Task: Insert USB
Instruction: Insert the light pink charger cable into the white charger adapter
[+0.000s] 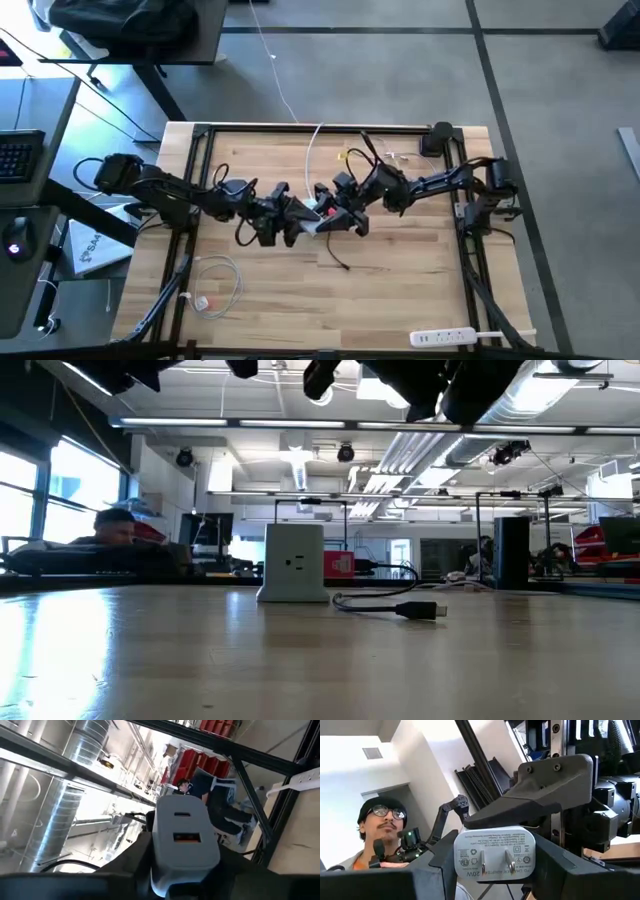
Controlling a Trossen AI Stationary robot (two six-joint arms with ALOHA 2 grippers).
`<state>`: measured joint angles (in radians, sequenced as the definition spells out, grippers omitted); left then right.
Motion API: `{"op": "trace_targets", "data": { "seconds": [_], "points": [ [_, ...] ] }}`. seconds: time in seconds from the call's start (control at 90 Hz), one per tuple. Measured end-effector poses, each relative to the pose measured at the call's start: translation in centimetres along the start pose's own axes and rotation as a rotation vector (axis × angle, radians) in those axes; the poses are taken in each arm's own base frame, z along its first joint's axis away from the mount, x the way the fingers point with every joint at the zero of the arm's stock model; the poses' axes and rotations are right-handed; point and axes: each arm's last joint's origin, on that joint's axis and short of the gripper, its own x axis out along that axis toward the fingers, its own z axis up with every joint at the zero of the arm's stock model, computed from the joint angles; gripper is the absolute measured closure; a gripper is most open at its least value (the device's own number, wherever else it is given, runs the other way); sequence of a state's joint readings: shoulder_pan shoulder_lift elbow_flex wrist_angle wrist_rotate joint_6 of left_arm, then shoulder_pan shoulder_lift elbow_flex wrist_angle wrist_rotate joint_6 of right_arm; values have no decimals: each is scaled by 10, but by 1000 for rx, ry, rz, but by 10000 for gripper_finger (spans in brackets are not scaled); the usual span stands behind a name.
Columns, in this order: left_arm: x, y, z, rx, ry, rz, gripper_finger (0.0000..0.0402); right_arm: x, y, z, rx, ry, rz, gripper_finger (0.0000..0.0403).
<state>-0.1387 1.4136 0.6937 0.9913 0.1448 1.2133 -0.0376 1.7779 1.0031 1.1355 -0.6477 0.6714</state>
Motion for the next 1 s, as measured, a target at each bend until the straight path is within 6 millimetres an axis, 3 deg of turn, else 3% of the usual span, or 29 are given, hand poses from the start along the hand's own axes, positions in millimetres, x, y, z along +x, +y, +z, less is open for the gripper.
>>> {"op": "trace_targets", "data": {
  "seconds": [0.156,0.411,0.533,1.0],
  "points": [
    [0,0,0,-49,-2,0,301,0,0,0,0,1,0,238],
    [0,-1,-1,-125,35,7,303,-1,-2,-2,-29,21,-15,180],
    [0,0,-3,-132,93,28,303,-7,-5,7,-42,18,-24,161],
    [-2,1,-10,-109,266,84,303,-27,0,31,-46,136,-108,154]
  ]
}}
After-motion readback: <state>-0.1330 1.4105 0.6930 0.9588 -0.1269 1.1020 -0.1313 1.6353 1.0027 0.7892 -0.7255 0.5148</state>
